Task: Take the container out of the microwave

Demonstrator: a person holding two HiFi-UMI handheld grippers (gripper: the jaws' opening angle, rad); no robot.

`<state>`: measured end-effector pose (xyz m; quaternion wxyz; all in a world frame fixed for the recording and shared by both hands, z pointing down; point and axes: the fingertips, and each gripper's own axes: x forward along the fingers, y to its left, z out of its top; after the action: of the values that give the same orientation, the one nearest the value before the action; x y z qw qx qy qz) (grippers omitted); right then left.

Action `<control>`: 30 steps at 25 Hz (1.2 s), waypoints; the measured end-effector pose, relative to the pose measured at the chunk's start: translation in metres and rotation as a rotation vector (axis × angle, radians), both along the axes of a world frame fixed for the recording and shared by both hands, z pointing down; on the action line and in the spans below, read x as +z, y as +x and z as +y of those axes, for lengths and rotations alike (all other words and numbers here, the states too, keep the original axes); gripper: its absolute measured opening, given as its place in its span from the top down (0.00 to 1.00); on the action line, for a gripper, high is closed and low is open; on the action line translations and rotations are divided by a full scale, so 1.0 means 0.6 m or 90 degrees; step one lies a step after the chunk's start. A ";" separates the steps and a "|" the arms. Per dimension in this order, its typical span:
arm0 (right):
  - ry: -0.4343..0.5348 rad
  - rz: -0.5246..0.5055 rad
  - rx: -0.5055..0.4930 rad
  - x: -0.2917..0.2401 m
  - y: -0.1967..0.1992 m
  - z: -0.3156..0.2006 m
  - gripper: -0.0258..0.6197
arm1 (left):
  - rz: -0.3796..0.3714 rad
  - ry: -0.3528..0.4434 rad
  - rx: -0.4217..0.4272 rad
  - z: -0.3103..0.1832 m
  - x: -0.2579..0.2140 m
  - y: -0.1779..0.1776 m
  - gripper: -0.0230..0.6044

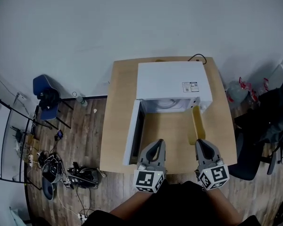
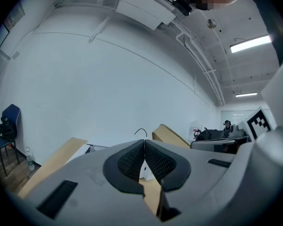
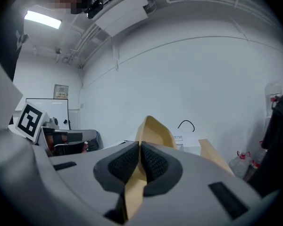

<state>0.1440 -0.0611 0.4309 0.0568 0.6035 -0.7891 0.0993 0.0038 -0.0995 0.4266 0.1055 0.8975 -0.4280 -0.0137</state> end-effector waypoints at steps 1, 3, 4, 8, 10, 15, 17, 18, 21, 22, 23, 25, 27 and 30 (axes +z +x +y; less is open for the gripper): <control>0.005 -0.005 0.004 -0.006 0.006 0.009 0.85 | 0.001 0.003 -0.004 0.000 -0.007 0.004 0.95; 0.014 -0.013 0.005 -0.017 0.015 0.026 0.85 | 0.002 0.007 -0.014 0.004 -0.022 0.012 0.95; 0.020 -0.015 0.001 -0.024 0.020 0.033 0.85 | 0.001 0.010 -0.019 0.008 -0.028 0.016 0.95; 0.044 -0.019 -0.021 -0.048 0.036 0.051 0.85 | -0.006 0.016 -0.031 0.036 -0.041 0.048 0.95; 0.051 -0.021 -0.027 -0.056 0.042 0.059 0.85 | -0.007 0.011 -0.031 0.056 -0.042 0.066 0.95; 0.058 -0.039 -0.037 -0.072 0.049 0.076 0.85 | -0.017 0.014 -0.036 0.093 -0.052 0.090 0.95; 0.061 -0.036 -0.042 -0.077 0.052 0.084 0.85 | -0.020 0.021 -0.039 0.103 -0.057 0.099 0.95; 0.063 -0.033 -0.045 -0.080 0.053 0.088 0.85 | -0.020 0.023 -0.041 0.107 -0.059 0.103 0.95; 0.066 -0.029 -0.052 -0.084 0.057 0.098 0.85 | -0.019 0.028 -0.047 0.117 -0.065 0.112 0.95; 0.068 -0.029 -0.052 -0.086 0.059 0.101 0.85 | -0.021 0.031 -0.049 0.120 -0.067 0.114 0.95; 0.070 -0.029 -0.051 -0.087 0.062 0.102 0.85 | -0.022 0.033 -0.051 0.122 -0.069 0.116 0.95; 0.073 -0.029 -0.046 -0.090 0.070 0.103 0.85 | -0.023 0.036 -0.054 0.124 -0.071 0.118 0.95; 0.075 -0.028 -0.045 -0.092 0.075 0.104 0.85 | -0.025 0.037 -0.056 0.126 -0.072 0.119 0.95; 0.074 -0.026 -0.049 -0.091 0.075 0.103 0.85 | -0.026 0.039 -0.062 0.127 -0.074 0.116 0.95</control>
<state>0.1890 0.0008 0.3764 0.0092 0.5726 -0.8173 0.0634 0.0735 -0.0235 0.3822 0.0685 0.8786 -0.4723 -0.0137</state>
